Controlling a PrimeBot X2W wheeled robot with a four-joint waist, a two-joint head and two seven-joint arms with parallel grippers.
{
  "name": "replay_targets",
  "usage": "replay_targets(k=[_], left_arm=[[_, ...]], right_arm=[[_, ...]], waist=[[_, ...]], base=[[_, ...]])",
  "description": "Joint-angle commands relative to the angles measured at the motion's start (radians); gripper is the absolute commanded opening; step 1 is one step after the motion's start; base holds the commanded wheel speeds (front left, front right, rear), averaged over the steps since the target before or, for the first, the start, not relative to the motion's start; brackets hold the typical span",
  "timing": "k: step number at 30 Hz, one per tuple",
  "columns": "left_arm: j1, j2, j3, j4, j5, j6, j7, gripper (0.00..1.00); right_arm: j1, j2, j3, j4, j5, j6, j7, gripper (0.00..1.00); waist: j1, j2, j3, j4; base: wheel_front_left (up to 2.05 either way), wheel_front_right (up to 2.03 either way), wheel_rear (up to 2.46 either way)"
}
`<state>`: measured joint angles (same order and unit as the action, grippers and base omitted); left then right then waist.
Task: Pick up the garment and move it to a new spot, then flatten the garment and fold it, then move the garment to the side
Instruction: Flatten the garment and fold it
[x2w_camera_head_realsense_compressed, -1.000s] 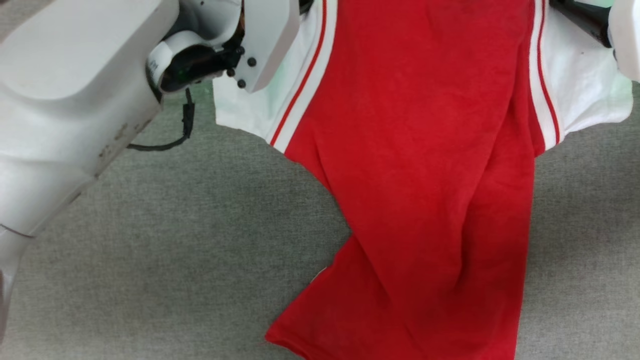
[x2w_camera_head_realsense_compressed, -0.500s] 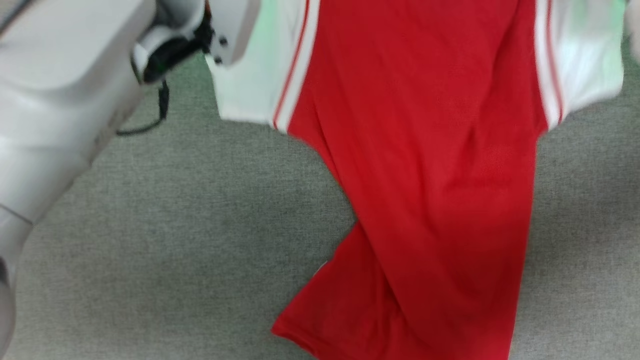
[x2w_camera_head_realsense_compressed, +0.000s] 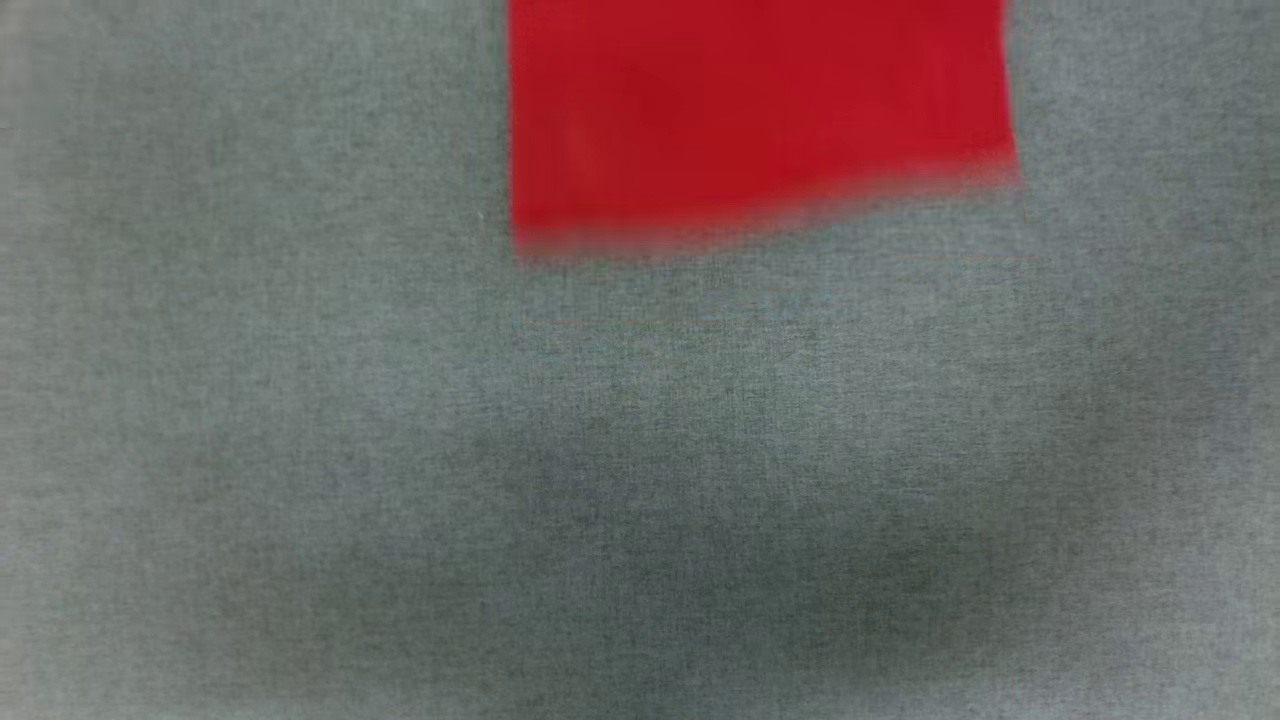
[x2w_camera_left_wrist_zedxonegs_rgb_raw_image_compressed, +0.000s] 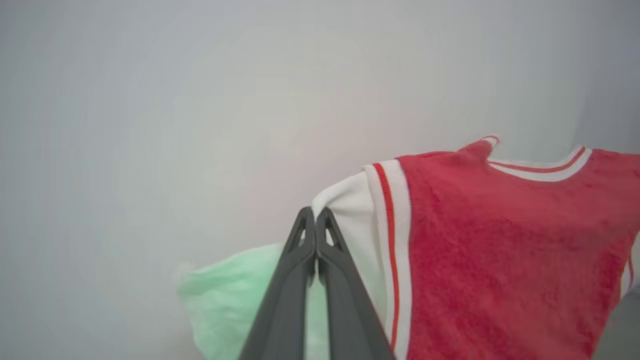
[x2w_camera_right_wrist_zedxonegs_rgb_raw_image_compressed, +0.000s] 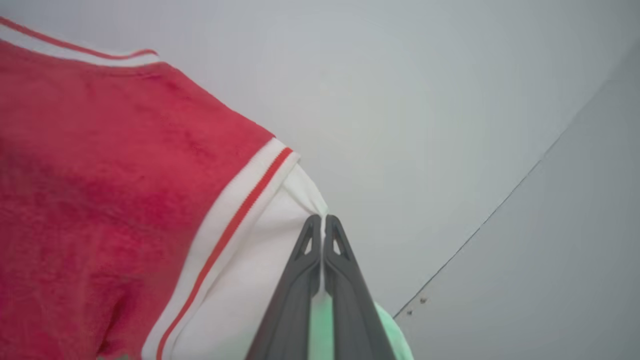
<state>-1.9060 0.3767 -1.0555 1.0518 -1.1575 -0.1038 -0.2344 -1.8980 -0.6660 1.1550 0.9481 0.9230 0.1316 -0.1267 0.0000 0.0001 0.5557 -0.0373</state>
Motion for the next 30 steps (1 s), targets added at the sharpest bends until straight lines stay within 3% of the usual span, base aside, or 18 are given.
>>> replay_targets(k=[1, 6, 10, 13, 22, 25, 30], left_arm=[[-0.04, -0.003, 0.029, 0.012, -0.008, 0.003, -0.017, 0.0], [-0.057, -0.016, 0.093, 0.038, -0.001, -0.01, -0.03, 0.0], [0.067, -0.006, 0.071, 0.053, -0.018, -0.024, -0.022, 0.0], [0.2, 0.013, 0.041, -0.024, -0.052, -0.027, 0.003, 0.0], [0.718, 0.244, -0.122, -0.486, -0.199, -0.027, 0.006, 0.0], [0.855, 0.334, -0.174, -0.617, -0.204, -0.027, -0.004, 0.0], [1.035, 0.445, -0.197, -0.788, -0.254, -0.027, -0.019, 0.0]], right_arm=[[-0.033, 0.017, -0.024, 0.044, -0.009, -0.002, -0.037, 0.0], [-0.045, 0.074, -0.048, 0.141, 0.005, -0.002, -0.083, 0.0], [0.044, 0.058, 0.015, 0.096, 0.025, -0.002, -0.061, 0.0], [0.136, 0.017, 0.064, 0.014, 0.056, -0.002, -0.055, 0.0], [0.594, -0.205, 0.124, -0.383, 0.092, -0.002, -0.037, 0.0], [0.74, -0.272, 0.124, -0.524, 0.105, -0.002, -0.025, 0.0], [0.944, -0.375, 0.126, -0.743, 0.117, -0.002, 0.038, 0.0]], waist=[[0.0, -0.0001, -0.019, 0.0], [0.0, -0.0001, -0.059, 0.004], [0.0, -0.0001, -0.084, 0.007], [0.0, -0.0001, -0.097, 0.009], [0.0, -0.0001, -0.151, 0.009], [0.0, -0.0001, -0.169, 0.002], [0.0, -0.0001, -0.206, -0.006]], base=[[0.0, 0.0, 0.0], [0.0, 0.0, 0.0], [0.0, 0.0, 0.0], [0.0, 0.0, 0.0], [0.0, 0.0, 0.0], [0.0, 0.0, 0.0], [0.0, 0.0, 0.0]])
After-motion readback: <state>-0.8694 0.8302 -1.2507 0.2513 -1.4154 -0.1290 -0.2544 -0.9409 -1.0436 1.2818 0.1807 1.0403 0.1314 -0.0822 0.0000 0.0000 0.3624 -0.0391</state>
